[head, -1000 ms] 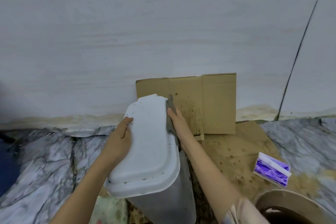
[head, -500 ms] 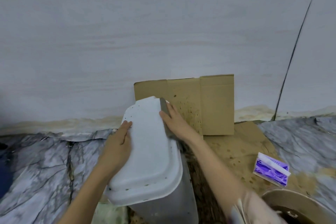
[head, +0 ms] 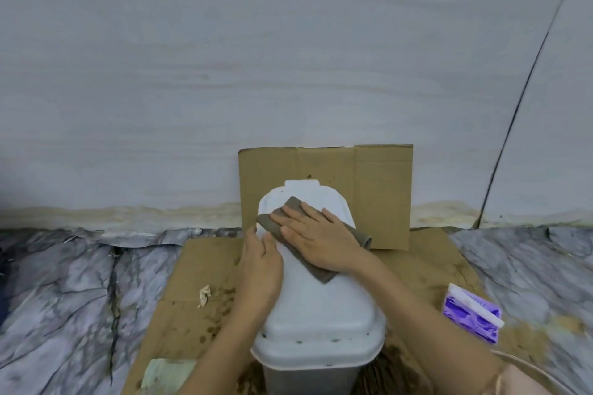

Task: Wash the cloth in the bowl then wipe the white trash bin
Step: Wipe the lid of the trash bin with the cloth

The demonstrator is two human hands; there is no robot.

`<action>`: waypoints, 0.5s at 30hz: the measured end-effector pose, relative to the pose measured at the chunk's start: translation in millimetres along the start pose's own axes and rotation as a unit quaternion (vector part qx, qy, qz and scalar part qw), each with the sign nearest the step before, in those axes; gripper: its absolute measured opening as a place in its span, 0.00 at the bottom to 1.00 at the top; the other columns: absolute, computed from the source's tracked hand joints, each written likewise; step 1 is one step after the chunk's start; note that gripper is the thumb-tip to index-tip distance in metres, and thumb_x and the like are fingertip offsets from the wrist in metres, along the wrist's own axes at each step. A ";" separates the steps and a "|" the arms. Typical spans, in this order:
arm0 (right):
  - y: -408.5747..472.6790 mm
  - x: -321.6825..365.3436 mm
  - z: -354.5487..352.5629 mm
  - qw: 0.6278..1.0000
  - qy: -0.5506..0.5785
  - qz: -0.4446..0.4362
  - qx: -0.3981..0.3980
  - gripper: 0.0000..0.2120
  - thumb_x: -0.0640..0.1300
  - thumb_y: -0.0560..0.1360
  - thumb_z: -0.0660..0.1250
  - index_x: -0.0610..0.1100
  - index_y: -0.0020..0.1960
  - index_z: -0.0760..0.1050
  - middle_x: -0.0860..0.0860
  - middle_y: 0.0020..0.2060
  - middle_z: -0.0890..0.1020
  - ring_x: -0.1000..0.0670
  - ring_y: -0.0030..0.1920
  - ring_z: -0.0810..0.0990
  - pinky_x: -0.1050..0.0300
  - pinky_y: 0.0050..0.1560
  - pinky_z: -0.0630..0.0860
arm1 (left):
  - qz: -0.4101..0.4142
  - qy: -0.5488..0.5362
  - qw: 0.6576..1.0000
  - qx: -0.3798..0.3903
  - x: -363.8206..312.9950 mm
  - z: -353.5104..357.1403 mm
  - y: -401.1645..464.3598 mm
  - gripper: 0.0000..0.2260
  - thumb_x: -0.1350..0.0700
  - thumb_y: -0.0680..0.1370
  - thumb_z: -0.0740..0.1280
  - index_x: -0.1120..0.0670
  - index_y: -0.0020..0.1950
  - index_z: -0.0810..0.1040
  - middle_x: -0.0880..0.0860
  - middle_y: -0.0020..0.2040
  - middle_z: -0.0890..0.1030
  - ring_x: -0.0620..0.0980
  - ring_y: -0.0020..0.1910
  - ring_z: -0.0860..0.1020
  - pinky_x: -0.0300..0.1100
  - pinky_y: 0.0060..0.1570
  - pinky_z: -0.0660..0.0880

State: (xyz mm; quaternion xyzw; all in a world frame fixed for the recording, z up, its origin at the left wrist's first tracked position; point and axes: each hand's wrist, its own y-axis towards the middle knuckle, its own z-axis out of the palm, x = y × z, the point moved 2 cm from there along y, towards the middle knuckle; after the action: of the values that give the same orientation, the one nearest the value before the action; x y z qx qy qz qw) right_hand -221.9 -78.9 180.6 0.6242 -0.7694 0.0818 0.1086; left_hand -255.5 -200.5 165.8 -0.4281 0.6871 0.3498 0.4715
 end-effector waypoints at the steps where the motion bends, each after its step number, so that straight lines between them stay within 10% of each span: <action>1: 7.1 -7.6 -3.5 1.000 -0.001 0.013 -0.003 0.22 0.54 0.83 0.43 0.60 0.76 0.50 0.60 0.77 0.51 0.52 0.77 0.45 0.47 0.74 0.43 | -0.007 -0.001 1.000 0.000 -2.3 -1.9 -2.3 0.16 0.54 0.84 0.49 0.55 0.70 0.65 0.49 0.64 0.71 0.46 0.60 0.69 0.38 0.55 0.62; 6: 83.2 -35.4 -13.0 0.985 0.018 0.170 -0.038 0.23 0.54 0.82 0.42 0.56 0.77 0.52 0.54 0.77 0.52 0.44 0.77 0.45 0.37 0.73 0.44 | -0.052 -0.015 0.998 0.012 -13.0 -6.1 -9.0 0.22 0.48 0.84 0.46 0.52 0.77 0.53 0.49 0.72 0.65 0.49 0.68 0.67 0.35 0.55 0.58; 15: 23.6 21.9 2.5 0.999 0.013 0.032 0.000 0.22 0.54 0.83 0.42 0.58 0.77 0.51 0.58 0.77 0.50 0.48 0.77 0.44 0.45 0.74 0.40 | -0.136 -0.164 0.974 -0.071 -7.3 -11.2 -0.2 0.30 0.37 0.79 0.44 0.49 0.78 0.51 0.51 0.77 0.59 0.53 0.74 0.61 0.49 0.70 0.58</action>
State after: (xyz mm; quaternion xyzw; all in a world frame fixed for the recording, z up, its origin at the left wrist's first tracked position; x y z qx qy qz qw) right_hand -249.5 -95.3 184.3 0.5984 -0.7872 0.0938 0.1159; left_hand -257.8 -208.6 176.2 -0.4866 0.5088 0.3954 0.5899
